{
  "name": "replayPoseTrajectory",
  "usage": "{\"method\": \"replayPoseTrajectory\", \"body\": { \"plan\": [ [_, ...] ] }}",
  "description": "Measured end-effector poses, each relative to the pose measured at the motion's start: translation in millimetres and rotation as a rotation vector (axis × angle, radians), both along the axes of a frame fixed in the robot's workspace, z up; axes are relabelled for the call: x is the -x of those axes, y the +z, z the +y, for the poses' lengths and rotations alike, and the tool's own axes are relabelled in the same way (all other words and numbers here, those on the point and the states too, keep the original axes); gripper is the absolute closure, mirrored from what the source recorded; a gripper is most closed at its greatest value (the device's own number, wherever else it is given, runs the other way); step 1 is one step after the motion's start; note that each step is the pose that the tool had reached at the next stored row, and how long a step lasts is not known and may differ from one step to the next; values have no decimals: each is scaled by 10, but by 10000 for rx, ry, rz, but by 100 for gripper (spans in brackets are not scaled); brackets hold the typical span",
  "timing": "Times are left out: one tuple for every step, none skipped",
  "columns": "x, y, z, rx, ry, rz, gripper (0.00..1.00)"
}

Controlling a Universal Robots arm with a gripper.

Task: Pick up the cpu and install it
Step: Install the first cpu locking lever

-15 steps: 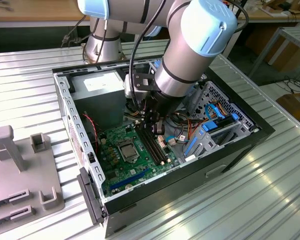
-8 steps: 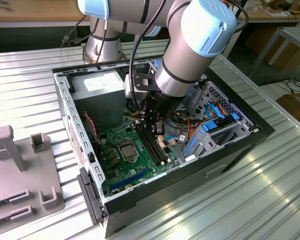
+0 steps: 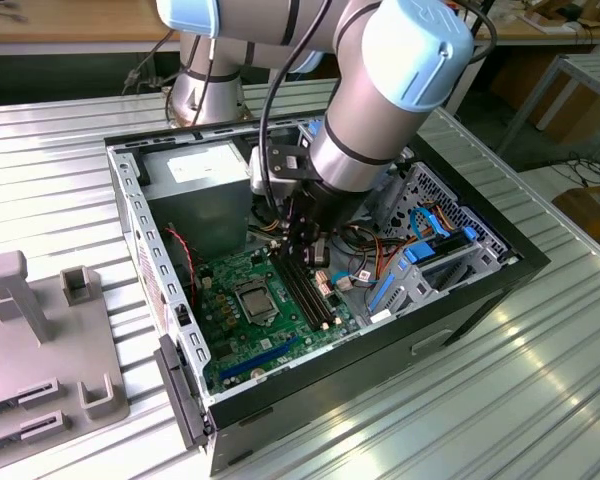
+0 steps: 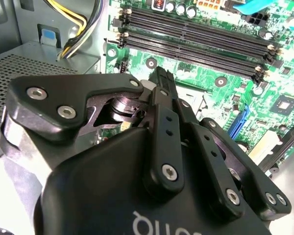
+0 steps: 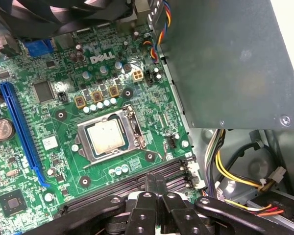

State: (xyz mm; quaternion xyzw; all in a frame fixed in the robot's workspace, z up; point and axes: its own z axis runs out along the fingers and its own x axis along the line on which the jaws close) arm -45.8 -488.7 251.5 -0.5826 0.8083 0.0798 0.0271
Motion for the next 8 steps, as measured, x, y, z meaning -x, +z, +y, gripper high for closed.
{"method": "replayPoseTrajectory", "body": {
  "plan": [
    [-11,0,8,-2,0,0,89],
    [-17,-1,14,-9,0,-1,89],
    [-20,-1,20,-24,0,-1,89],
    [-20,-1,25,-55,-2,-1,89],
    [-24,-2,33,-87,0,-1,89],
    [-26,-3,40,-108,0,-1,89],
    [-26,-6,51,-127,1,-1,89],
    [-26,-12,74,-144,0,-1,89]
  ]
}}
